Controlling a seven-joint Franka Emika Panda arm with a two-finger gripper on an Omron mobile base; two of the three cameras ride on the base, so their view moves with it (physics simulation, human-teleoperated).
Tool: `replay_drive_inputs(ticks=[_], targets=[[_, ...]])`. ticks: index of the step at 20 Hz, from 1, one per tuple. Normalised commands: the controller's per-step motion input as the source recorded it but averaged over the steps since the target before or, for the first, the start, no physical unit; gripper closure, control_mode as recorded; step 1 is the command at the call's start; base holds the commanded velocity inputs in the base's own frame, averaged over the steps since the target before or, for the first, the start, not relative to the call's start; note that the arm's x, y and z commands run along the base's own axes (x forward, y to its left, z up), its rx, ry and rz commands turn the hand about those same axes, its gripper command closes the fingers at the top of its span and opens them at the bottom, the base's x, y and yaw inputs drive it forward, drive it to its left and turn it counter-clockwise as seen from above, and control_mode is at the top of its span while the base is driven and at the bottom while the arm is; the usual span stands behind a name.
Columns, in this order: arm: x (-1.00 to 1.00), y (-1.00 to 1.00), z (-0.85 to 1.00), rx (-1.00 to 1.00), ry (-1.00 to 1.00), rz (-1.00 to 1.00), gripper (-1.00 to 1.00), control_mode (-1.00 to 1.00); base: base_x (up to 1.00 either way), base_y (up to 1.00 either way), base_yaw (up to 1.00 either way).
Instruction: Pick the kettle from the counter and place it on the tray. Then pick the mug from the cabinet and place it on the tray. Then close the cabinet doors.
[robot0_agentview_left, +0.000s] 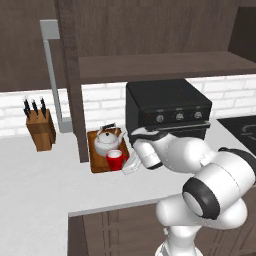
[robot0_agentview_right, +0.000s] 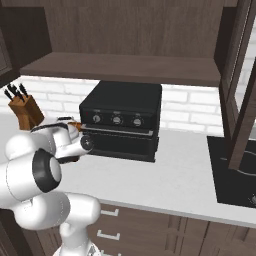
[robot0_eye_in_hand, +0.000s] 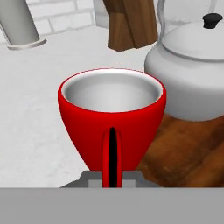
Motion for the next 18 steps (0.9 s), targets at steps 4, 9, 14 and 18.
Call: replay_drive_inputs(ticks=[4, 9, 14, 18], targets=[[0.13, 0.0, 0.0, 0.0, 0.0, 0.0, 1.0, -1.0, 0.0, 0.0, 0.0], [0.14, 0.0, -0.01, 0.04, -0.03, 0.0, 1.0, -1.0, 0.0, 0.0, 0.0], [0.09, 0.0, -0.02, 0.08, -0.13, 0.0, 1.0, -1.0, 0.0, 0.0, 0.0], [0.14, 0.0, -0.06, 0.06, -0.01, 0.0, 1.0, -1.0, 0.0, 0.0, 0.0]])
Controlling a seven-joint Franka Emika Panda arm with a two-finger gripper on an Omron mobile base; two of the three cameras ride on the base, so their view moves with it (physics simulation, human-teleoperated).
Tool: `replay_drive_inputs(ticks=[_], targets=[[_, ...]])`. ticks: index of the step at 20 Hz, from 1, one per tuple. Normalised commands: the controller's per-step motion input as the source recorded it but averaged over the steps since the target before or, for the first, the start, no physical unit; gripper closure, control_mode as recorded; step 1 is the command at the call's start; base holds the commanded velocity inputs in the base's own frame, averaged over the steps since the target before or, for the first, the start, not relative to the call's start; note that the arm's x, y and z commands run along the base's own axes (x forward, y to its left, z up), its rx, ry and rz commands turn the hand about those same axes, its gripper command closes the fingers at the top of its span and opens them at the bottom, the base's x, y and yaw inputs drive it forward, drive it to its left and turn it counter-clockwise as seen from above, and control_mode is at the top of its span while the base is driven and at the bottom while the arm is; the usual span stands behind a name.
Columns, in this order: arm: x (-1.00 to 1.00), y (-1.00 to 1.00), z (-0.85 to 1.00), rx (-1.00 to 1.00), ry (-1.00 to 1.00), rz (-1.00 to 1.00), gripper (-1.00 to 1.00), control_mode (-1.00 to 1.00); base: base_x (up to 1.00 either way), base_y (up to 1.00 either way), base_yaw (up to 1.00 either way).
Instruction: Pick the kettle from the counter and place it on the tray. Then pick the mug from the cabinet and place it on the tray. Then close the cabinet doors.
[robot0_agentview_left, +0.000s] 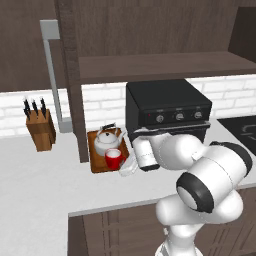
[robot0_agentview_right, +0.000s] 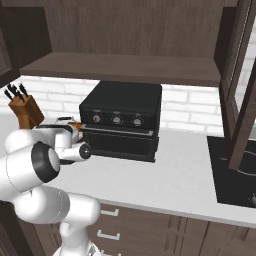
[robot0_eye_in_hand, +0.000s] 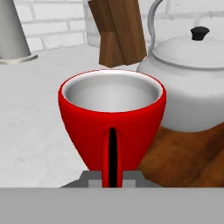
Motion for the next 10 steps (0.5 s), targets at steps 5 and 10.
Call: replay_drive_inputs(ticks=[5, 10], targets=[[0.21, 0.0, -0.03, 0.03, 0.0, 0.0, 1.0, -1.0, 0.0, 0.0, 0.0], [0.21, 0.0, 0.0, 0.02, 0.0, 0.0, 1.0, -1.0, 0.0, 0.0, 0.0]])
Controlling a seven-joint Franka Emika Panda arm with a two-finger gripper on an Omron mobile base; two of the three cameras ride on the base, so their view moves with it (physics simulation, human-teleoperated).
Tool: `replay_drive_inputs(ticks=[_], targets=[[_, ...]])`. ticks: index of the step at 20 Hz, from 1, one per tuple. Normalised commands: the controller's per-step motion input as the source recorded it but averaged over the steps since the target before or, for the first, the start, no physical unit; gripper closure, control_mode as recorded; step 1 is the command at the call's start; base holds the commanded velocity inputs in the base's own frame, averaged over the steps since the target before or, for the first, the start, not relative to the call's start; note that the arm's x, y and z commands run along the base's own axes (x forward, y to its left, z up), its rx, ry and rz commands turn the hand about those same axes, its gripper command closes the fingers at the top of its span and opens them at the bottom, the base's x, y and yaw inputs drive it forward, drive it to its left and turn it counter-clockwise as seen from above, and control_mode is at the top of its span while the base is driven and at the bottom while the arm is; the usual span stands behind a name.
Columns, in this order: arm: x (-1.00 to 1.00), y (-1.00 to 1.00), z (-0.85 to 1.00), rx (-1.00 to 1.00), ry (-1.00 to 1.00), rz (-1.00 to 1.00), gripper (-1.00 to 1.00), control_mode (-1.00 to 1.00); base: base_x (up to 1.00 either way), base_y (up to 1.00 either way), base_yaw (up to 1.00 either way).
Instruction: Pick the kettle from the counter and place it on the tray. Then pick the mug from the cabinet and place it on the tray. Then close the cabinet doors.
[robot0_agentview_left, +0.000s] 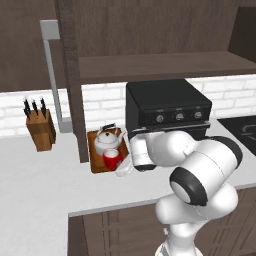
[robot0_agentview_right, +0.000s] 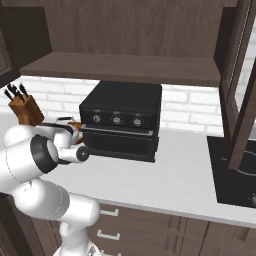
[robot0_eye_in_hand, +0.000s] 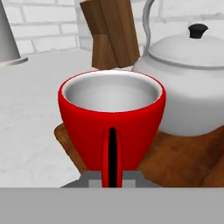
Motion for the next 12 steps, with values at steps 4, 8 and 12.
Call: replay_drive_inputs(ticks=[4, 8, 12], targets=[[0.23, 0.0, 0.0, 0.03, 0.0, 0.0, 1.0, -1.0, 0.0, 0.0, 0.0], [0.27, 0.0, 0.0, 0.03, 0.0, 0.0, 1.0, -1.0, 0.0, 0.0, 0.0], [0.28, 0.0, 0.0, 0.02, 0.01, 0.0, 1.0, -1.0, 0.0, 0.0, 0.0]])
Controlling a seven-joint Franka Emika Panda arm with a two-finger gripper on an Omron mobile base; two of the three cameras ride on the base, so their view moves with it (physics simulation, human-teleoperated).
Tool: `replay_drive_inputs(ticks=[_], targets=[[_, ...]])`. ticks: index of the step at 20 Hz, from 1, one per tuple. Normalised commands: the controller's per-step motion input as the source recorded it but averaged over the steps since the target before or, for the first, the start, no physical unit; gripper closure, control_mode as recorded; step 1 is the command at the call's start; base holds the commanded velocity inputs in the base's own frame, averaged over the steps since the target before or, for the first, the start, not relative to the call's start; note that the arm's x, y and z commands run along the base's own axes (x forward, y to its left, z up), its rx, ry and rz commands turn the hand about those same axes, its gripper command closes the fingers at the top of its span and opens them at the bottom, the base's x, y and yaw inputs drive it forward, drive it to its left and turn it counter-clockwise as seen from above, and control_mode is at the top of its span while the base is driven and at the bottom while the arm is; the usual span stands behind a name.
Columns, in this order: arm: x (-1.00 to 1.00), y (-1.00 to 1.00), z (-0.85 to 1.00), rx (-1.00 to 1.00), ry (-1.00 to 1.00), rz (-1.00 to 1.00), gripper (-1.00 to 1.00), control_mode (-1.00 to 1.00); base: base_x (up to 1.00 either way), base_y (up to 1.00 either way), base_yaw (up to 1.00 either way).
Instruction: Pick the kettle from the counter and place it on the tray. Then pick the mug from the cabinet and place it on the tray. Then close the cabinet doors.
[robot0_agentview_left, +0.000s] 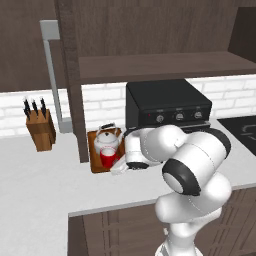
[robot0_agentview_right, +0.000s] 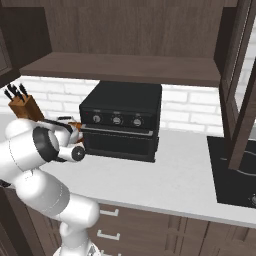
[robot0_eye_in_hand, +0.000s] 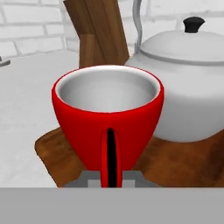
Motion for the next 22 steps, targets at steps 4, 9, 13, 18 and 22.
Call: replay_drive_inputs(ticks=[4, 9, 13, 18, 22], targets=[[0.29, 0.0, 0.0, 0.02, 0.0, 0.0, 1.0, -1.0, 0.0, 0.0, 0.0], [0.18, 0.0, 0.0, 0.01, 0.0, 0.0, 1.0, -1.0, 0.0, 0.0, 0.0], [0.0, 0.0, 0.0, 0.0, 0.0, 0.0, 1.0, -1.0, 0.0, 0.0, 0.0], [-0.01, 0.0, 0.0, 0.0, 0.01, 0.0, -1.0, -1.0, 0.0, 0.0, 0.0], [-0.05, -0.01, 0.0, 0.0, 0.0, 0.0, -1.0, -1.0, 0.0, 0.0, 0.0]])
